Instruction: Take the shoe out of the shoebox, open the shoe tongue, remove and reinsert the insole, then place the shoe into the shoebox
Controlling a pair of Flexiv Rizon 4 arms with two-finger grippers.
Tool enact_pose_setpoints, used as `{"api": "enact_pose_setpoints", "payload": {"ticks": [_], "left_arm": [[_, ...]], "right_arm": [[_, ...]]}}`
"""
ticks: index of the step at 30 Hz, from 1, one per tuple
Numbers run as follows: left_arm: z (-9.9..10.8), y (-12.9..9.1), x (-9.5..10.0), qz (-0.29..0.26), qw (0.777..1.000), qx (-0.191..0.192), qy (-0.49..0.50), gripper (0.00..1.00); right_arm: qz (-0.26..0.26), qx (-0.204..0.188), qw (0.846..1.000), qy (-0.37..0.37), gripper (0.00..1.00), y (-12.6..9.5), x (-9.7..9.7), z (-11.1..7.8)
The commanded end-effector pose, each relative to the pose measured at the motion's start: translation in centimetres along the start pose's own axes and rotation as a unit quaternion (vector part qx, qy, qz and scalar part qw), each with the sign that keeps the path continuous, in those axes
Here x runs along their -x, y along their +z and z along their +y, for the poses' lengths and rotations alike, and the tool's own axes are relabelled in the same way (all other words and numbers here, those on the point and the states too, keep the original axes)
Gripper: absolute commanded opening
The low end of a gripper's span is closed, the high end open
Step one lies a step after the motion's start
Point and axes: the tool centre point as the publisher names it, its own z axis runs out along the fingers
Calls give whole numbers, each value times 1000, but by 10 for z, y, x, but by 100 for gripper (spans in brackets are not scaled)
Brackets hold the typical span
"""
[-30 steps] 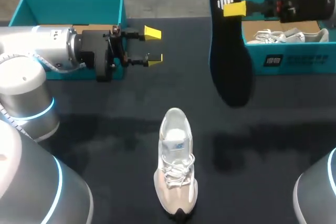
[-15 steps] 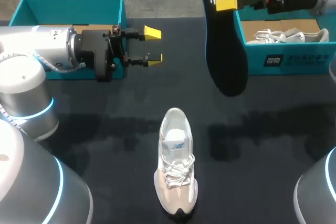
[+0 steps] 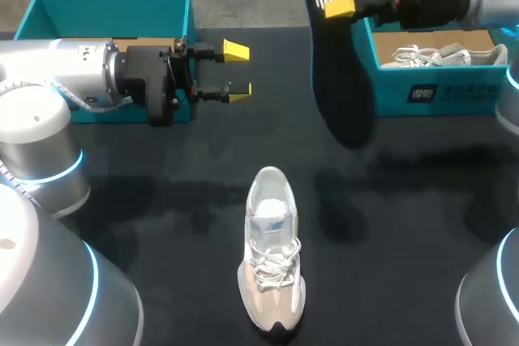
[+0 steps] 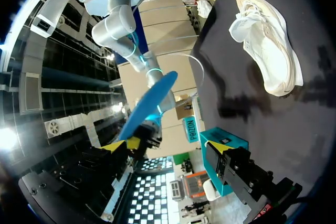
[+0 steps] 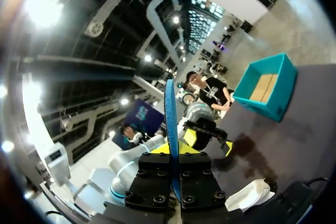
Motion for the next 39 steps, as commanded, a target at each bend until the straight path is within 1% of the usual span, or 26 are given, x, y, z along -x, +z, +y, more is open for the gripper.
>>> {"api": "enact_pose_setpoints", "payload": {"ticks": [1, 4, 5, 6, 22, 23, 25, 27, 30, 33, 36, 39], "left_arm": [[0, 1, -1, -1, 1000, 1, 1, 100], [0, 1, -1, -1, 1000, 1, 1, 100], [0, 1, -1, -1, 1000, 1, 1, 100], [0, 1, -1, -1, 1000, 1, 1, 100], [0, 1, -1, -1, 1000, 1, 1, 100], [0, 1, -1, -1, 1000, 1, 1, 100], [0, 1, -1, -1, 1000, 1, 1, 100], [0, 1, -1, -1, 1000, 1, 1, 100], [0, 1, -1, -1, 1000, 1, 1, 100], [0, 1, -1, -1, 1000, 1, 1, 100], [0, 1, -1, -1, 1000, 1, 1, 100], [0, 1, -1, -1, 1000, 1, 1, 100]], "right_arm": [[-6, -3, 999, 47, 0, 5, 32, 11], [-18, 19, 995, 91, 0, 4, 43, 13], [-28, 14, 994, 108, 0, 4, 46, 14], [-33, -3, 992, 122, 0, 5, 49, 14], [-33, -3, 992, 122, 0, 5, 49, 14], [-33, -2, 992, 125, 0, 6, 53, 15], [-33, 11, 991, 132, 0, 7, 60, 17], [-50, 27, 988, 144, 0, 7, 67, 19], [-57, 49, 984, 164, 0, 9, 75, 18], [-65, 53, 978, 192, 0, 12, 83, 17], [-54, 57, 973, 218, 0, 16, 91, 14], [-53, 57, 972, 222, 0, 17, 91, 14]]}}
